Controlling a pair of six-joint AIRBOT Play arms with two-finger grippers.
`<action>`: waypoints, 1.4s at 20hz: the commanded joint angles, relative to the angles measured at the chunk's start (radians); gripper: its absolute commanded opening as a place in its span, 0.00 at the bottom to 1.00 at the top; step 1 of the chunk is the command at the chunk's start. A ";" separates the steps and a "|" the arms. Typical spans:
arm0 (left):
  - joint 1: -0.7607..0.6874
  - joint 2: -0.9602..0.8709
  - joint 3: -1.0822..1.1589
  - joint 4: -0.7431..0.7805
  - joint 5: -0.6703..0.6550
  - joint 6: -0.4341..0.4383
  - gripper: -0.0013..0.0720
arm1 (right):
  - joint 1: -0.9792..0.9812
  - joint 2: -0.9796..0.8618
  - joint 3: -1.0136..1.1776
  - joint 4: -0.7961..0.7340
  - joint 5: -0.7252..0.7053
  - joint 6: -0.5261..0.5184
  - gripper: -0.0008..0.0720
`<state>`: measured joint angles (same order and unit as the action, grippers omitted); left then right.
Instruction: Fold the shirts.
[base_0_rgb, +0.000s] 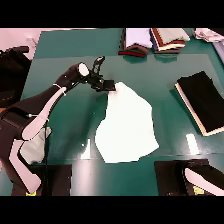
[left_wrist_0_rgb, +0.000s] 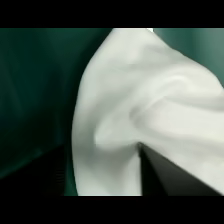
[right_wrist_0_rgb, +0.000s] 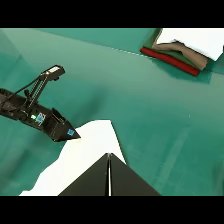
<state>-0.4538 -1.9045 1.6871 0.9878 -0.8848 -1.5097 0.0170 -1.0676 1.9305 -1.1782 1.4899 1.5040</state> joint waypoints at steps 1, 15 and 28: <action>0.002 -0.018 0.008 -0.006 0.024 0.013 0.13 | 0.000 0.000 0.000 0.000 0.007 0.002 0.03; 0.222 0.377 0.068 0.429 -0.255 0.038 0.05 | 0.014 0.124 -0.948 0.021 -0.246 0.057 0.65; 0.222 0.377 0.066 0.419 -0.271 0.036 0.05 | 0.326 -0.438 -0.953 0.268 -0.678 0.058 0.59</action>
<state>-0.2329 -1.5291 1.7527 1.4059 -1.1511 -1.4738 0.2913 -1.3987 0.8963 -0.9215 0.8551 1.5612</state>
